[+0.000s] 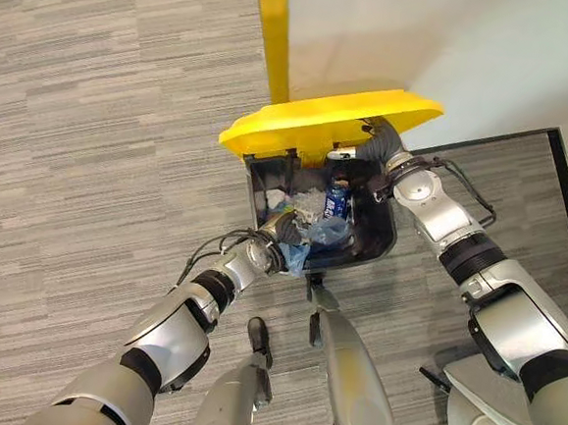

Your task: Gather garbage on tea table into small bin, then transfer packed bag to large trash can.

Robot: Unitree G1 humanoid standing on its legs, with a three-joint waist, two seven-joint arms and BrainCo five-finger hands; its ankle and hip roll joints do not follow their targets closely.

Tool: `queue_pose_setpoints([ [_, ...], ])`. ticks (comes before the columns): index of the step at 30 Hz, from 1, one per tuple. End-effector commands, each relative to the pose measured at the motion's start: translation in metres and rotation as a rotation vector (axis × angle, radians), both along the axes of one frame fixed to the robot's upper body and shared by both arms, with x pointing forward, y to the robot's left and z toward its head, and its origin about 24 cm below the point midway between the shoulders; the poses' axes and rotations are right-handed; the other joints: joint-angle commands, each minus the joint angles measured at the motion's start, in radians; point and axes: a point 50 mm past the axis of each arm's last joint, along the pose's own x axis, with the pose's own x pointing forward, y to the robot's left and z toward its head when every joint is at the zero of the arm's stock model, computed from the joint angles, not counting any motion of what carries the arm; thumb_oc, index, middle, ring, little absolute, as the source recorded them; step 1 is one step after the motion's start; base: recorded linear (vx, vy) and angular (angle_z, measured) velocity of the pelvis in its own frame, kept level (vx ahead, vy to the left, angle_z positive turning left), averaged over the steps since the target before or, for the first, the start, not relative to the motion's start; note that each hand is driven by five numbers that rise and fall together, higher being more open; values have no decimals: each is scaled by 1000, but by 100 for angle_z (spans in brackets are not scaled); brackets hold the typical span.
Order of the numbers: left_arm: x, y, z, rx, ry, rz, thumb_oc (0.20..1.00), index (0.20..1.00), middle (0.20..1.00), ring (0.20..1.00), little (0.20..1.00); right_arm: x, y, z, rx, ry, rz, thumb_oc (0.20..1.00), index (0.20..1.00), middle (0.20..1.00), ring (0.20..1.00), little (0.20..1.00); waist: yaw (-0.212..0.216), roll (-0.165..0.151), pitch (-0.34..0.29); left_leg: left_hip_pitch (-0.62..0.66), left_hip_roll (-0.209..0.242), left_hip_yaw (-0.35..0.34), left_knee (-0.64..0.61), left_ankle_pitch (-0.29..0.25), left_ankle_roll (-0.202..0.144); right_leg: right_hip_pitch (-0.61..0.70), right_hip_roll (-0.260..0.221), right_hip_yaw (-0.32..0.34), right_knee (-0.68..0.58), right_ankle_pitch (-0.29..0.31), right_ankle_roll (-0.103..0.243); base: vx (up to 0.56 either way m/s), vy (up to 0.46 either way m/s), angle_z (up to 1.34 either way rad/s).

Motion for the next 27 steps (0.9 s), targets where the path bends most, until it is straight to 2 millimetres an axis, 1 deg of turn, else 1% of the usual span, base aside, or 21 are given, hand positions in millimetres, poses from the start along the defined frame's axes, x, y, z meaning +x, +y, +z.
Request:
queue_pose_setpoints([
  [1, -4, -3, -1, -3, -45, -8, 1000, 1000, 1000, 1000, 1000, -7, 6, 5, 13, -83, 57, 1000, 1000, 1000, 1000, 1000, 30, -5, -76, 97, -11, -52, 100, -225, -4, -95, -86, -52, -82, 83, 114, 58, 0, -4],
  [2, -6, 4, -4, -3, -51, 10, 1000, 1000, 1000, 1000, 1000, -10, -1, -9, 9, -57, 46, 1000, 1000, 1000, 1000, 1000, 31, 0, -81, 99, -9, -55, 98, -224, -4, -93, -86, -53, -81, 82, 113, 52, -3, -2],
  [8, -11, 20, 5, -19, -119, -15, 1000, 1000, 1000, 1000, 1000, -21, -23, -38, 13, -11, 17, 1000, 1000, 1000, 1000, 1000, 38, 4, -111, 114, -7, -68, 92, -224, -5, -69, -91, -53, -88, 84, 117, 7, 2, 7],
  [10, -22, 34, 7, -95, -150, 1, 1000, 1000, 1000, 1000, 1000, -34, -39, -56, 38, 12, -4, 1000, 1000, 1000, 1000, 1000, 50, -7, -133, 133, -4, -73, 104, -237, -6, -35, -98, -55, -97, 82, 118, -60, 5, 17],
  [11, -30, 44, 3, -143, -148, 28, 1000, 1000, 1000, 1000, 1000, -42, -47, -68, 63, 37, -21, 1000, 1000, 1000, 1000, 1000, 58, -18, -139, 138, -3, -74, 120, -245, -5, -17, -104, -55, -100, 86, 119, -68, 13, 27],
  [12, -36, 52, -1, -178, -136, 54, 1000, 1000, 1000, 1000, 1000, -47, -53, -74, 75, 49, -34, 1000, 1000, 1000, 1000, 1000, 67, -18, -141, 145, 4, -74, 133, -257, -5, -2, -100, -59, -103, 84, 119, -72, 14, 25],
  [13, -36, 53, -2, -177, -136, 55, 1000, 1000, 1000, 1000, 1000, -47, -53, -75, 76, 50, -34, 1000, 1000, 1000, 1000, 1000, 64, -25, -143, 143, -3, -76, 131, -251, -4, -4, -106, -57, -105, 87, 119, -78, 27, 12],
  [14, -49, 69, -12, -235, -107, 110, 1000, 1000, 1000, 1000, 1000, -56, -63, -88, 102, 81, -58, 1000, 1000, 1000, 1000, 1000, 77, -36, -148, 149, -2, -77, 154, -263, -1, 23, -112, -62, -116, 91, 121, -102, 40, 2],
  [15, -57, 79, -18, -264, -85, 144, 1000, 1000, 1000, 1000, 1000, -62, -67, -95, 118, 96, -71, 1000, 1000, 1000, 1000, 1000, 83, -45, -149, 154, -5, -76, 171, -272, 3, 39, -116, -62, -124, 96, 122, -149, 73, 7],
  [16, -73, 99, -31, -296, -40, 211, 1000, 1000, 1000, 1000, 1000, -70, -75, -106, 132, 128, -97, 1000, 1000, 1000, 1000, 1000, 96, -58, -150, 157, -11, -75, 201, -285, 10, 67, -127, -67, -139, 104, 127, -98, 52, 12],
  [17, -73, 99, -31, -295, -38, 211, 1000, 1000, 1000, 1000, 1000, -71, -75, -107, 133, 129, -97, 1000, 1000, 1000, 1000, 1000, 95, -59, -151, 157, -12, -76, 202, -285, 11, 68, -128, -67, -140, 104, 127, -105, 73, 10],
  [18, -83, 112, -38, -312, -16, 257, 1000, 1000, 1000, 1000, 1000, -76, -79, -116, 145, 157, -109, 1000, 1000, 1000, 1000, 1000, 105, -60, -146, 161, -12, -72, 229, -298, 14, 88, -129, -74, -151, 113, 132, -100, 64, 8],
  [19, -92, 122, -44, -310, 9, 285, 1000, 1000, 1000, 1000, 1000, -81, -82, -122, 155, 175, -118, 1000, 1000, 1000, 1000, 1000, 109, -73, -146, 153, -25, -74, 253, -298, 21, 97, -142, -76, -163, 119, 136, -194, 130, -4],
  [20, -108, 142, -54, -318, 47, 352, 1000, 1000, 1000, 1000, 1000, -88, -85, -132, 159, 209, -127, 1000, 1000, 1000, 1000, 1000, 123, -78, -141, 144, -38, -68, 285, -306, 31, 117, -147, -91, -186, 119, 144, -198, 130, -10],
  [21, -116, 151, -60, -315, 68, 390, 1000, 1000, 1000, 1000, 1000, -91, -89, -138, 161, 232, -142, 1000, 1000, 1000, 1000, 1000, 131, -74, -140, 140, -38, -66, 301, -311, 36, 130, -144, -104, -198, 115, 148, -206, 150, -18],
  [22, -126, 162, -65, -316, 87, 433, 1000, 1000, 1000, 1000, 1000, -95, -93, -146, 162, 258, -160, 1000, 1000, 1000, 1000, 1000, 136, -81, -144, 132, -53, -66, 302, -299, 43, 132, -151, -112, -204, 110, 150, -168, 160, -26],
  [23, -141, 176, -73, -324, 115, 502, 1000, 1000, 1000, 1000, 1000, -103, -101, -157, 141, 297, -188, 1000, 1000, 1000, 1000, 1000, 145, -73, -153, 137, -51, -58, 286, -286, 50, 140, -150, -131, -196, 95, 153, -209, 181, -21],
  [24, -153, 186, -78, -364, 124, 575, 1000, 1000, 1000, 1000, 1000, -111, -107, -171, 121, 352, -213, 1000, 1000, 1000, 1000, 1000, 145, -65, -151, 137, -51, -54, 266, -250, 62, 129, -152, -134, -140, 107, 165, -218, 172, -32],
  [25, -157, 189, -78, -379, 121, 588, 1000, 1000, 1000, 1000, 1000, -115, -110, -176, 122, 370, -225, 1000, 1000, 1000, 1000, 1000, 148, -61, -151, 129, -52, -55, 257, -228, 65, 131, -151, -137, -99, 86, 165, -325, 164, -29],
  [26, -166, 196, -78, -409, 119, 624, 1000, 1000, 1000, 1000, 1000, -128, -121, -190, 114, 421, -265, 1000, 1000, 1000, 1000, 1000, 158, -45, -157, 105, -54, -60, 219, -184, 75, 146, -147, -119, 20, 27, 142, -294, 130, -39],
  [27, -171, 200, -77, -423, 118, 640, 1000, 1000, 1000, 1000, 1000, -135, -126, -197, 110, 442, -284, 1000, 1000, 1000, 1000, 1000, 163, -33, -169, 97, -54, -66, 184, -160, 79, 153, -134, -95, 96, -13, 129, -295, 126, -19],
])
